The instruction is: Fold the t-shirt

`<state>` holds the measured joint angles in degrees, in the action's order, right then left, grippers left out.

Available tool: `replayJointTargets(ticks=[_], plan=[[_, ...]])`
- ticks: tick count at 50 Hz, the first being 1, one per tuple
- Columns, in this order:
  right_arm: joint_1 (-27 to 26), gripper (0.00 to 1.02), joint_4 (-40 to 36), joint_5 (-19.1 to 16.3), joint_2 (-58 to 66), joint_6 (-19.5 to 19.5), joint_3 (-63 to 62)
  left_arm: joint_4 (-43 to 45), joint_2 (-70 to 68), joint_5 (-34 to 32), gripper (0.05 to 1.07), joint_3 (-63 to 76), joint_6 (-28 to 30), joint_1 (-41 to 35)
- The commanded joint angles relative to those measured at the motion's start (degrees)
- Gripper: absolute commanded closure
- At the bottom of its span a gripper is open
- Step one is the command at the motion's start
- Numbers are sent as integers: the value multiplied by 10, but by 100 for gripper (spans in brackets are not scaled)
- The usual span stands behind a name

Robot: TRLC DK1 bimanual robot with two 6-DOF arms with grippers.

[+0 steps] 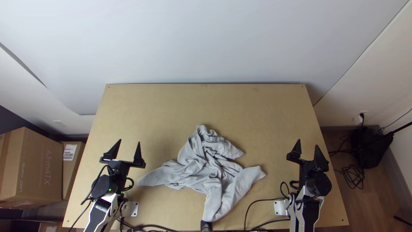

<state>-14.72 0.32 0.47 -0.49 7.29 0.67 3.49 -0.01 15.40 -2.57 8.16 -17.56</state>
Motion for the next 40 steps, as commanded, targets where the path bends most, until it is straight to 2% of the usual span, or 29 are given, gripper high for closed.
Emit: replayJointTargets(ticks=[1,30,35,40], plan=[[-3,4,-11,4,2,8,-2,-5,0,-4,10,27,-4,1],[5,4,-11,4,2,8,-2,-5,0,-4,10,27,-6,1],[6,4,-11,3,2,8,-2,-6,0,-10,10,27,-68,-7],[14,4,-11,4,2,24,-2,-9,0,-16,10,27,-73,-19]])
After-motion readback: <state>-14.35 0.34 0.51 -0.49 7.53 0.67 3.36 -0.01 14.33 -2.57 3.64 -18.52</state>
